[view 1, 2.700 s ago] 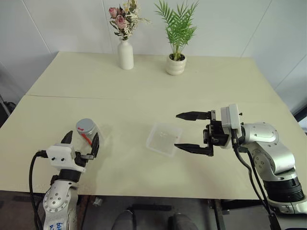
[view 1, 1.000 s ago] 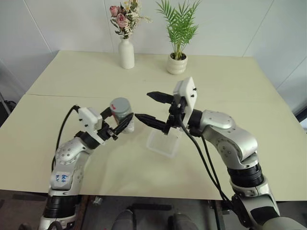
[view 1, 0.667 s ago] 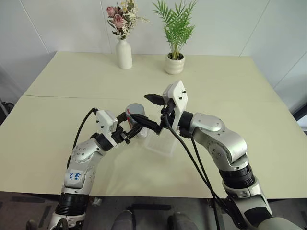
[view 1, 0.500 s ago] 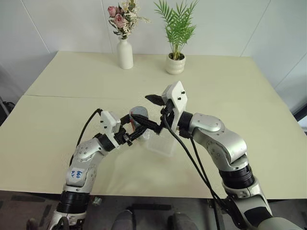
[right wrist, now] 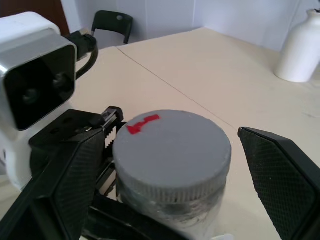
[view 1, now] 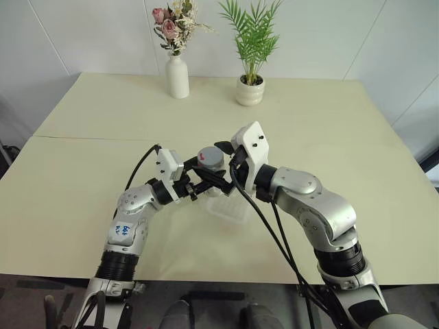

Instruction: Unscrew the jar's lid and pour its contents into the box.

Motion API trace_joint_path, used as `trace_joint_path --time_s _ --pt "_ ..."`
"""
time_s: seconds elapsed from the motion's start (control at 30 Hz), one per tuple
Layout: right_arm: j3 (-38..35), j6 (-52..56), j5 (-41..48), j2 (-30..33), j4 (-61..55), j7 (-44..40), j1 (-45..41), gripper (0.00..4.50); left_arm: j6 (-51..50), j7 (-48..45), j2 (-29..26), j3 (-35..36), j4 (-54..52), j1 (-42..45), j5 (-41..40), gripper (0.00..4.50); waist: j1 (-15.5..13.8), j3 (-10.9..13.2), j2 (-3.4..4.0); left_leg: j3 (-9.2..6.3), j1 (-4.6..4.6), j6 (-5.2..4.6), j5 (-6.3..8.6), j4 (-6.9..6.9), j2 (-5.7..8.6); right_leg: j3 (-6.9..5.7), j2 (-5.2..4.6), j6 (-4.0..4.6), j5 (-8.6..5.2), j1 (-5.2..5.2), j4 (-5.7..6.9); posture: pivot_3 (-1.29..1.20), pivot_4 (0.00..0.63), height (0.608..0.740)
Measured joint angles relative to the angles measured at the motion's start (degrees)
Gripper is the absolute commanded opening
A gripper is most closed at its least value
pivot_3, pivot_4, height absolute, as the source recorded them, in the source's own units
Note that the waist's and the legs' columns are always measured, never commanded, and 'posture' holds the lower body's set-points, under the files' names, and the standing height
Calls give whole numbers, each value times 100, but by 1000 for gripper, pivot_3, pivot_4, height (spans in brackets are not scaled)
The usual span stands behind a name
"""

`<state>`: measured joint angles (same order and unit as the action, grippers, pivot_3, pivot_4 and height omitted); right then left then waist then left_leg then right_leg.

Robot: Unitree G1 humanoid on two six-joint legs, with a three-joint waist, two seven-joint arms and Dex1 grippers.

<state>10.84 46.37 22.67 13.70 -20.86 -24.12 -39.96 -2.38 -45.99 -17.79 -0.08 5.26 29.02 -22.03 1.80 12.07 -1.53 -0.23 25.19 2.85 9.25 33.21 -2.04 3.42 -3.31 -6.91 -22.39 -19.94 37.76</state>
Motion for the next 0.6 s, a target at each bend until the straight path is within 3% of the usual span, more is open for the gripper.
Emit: trace_joint_path --time_s 0.27,0.37,0.5,0.6 --pt "-8 -2 9 -65 -2 67 0 4500 10 3 3 2 7 0 16 2396 -2 0 0 0 0 -1 0 0 1 0 -1 0 0 1 0 0 150 740" --pt "-11 -3 10 -80 -3 67 0 3842 21 4 11 2 8 0 29 2396 -2 0 0 0 0 -1 0 0 1 0 -1 0 0 1 0 0 150 740" --pt "-6 -3 36 -113 -2 56 1 2595 24 9 12 6 8 2 33 2396 -1 0 0 0 0 -1 0 0 1 0 -1 0 0 0 0 0 150 740" --pt "-7 -10 46 -125 -2 24 2 2594 38 -6 0 9 8 1 34 2396 -2 0 0 0 1 -1 0 -1 1 0 -1 0 0 0 -1 0 150 740"
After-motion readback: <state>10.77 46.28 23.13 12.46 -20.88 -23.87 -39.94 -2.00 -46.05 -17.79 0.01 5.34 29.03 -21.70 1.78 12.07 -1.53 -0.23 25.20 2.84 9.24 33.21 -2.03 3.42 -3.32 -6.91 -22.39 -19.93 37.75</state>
